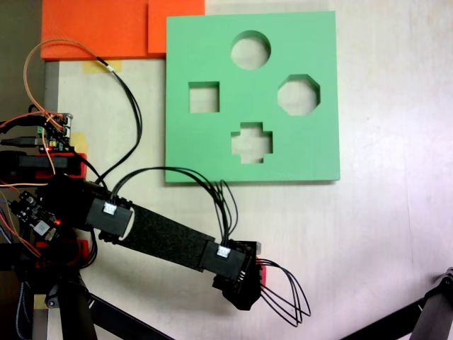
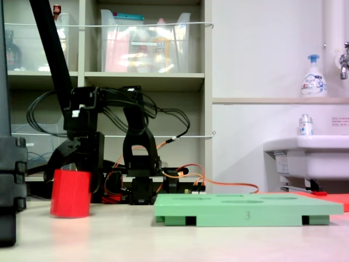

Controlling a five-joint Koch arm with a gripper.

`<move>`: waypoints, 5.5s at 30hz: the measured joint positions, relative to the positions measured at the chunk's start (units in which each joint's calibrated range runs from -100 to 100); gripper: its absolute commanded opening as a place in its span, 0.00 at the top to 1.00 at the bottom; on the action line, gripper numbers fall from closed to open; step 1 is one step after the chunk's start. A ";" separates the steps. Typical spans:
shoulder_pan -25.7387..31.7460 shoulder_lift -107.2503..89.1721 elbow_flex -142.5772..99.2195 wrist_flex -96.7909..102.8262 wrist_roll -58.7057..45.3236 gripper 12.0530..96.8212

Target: Put the octagonal pillar block into the corresponding hole

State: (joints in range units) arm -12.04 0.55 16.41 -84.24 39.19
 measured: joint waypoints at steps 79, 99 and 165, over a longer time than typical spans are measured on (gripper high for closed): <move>27.45 26.54 51.74 -0.98 38.58 0.80; 28.47 32.15 52.33 9.69 33.46 0.80; 28.72 32.42 51.74 3.13 26.72 0.11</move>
State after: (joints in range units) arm 16.68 32.97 68.15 -81.11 65.91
